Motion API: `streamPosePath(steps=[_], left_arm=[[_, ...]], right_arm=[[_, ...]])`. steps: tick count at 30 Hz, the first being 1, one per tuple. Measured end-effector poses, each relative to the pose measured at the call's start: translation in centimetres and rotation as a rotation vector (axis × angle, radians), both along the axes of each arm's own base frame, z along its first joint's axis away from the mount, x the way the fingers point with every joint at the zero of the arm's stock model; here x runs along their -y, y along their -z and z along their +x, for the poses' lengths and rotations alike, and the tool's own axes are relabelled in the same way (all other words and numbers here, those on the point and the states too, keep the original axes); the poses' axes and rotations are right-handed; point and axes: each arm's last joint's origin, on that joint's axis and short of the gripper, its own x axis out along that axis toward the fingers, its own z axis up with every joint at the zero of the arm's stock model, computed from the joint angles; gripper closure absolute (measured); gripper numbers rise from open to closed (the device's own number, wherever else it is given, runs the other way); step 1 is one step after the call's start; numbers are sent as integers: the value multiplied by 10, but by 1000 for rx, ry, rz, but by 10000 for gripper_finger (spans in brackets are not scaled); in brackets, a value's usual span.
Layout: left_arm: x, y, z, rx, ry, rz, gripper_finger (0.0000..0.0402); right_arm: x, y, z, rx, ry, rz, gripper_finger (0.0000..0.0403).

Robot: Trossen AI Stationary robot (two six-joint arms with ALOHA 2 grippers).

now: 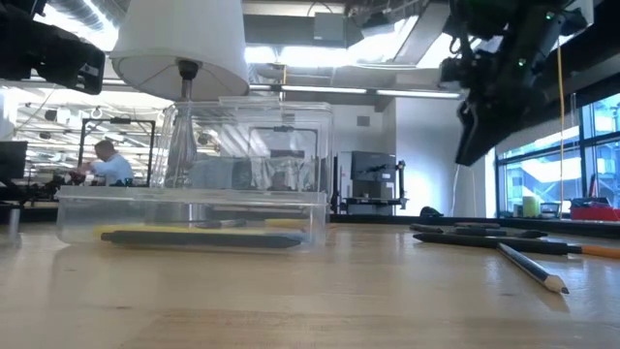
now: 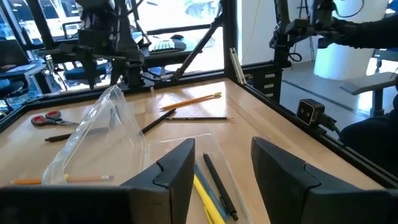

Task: Pick & place school supplies into a supply box
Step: Put the right transparent pen into the transparent supply box

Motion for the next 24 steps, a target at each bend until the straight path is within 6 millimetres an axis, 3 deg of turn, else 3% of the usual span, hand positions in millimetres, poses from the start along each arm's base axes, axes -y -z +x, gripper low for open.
streamPosePath(steps=[4, 15, 24], left_arm=[[0, 0, 0, 0, 0, 0, 247], [0, 0, 0, 0, 0, 0, 251], [0, 0, 0, 0, 0, 0, 248]], right_arm=[[-1, 4, 4, 51, -32, -3, 169], [-1, 51, -14, 2, -77, -24, 192], [0, 70, -17, 49, -69, -30, 197]])
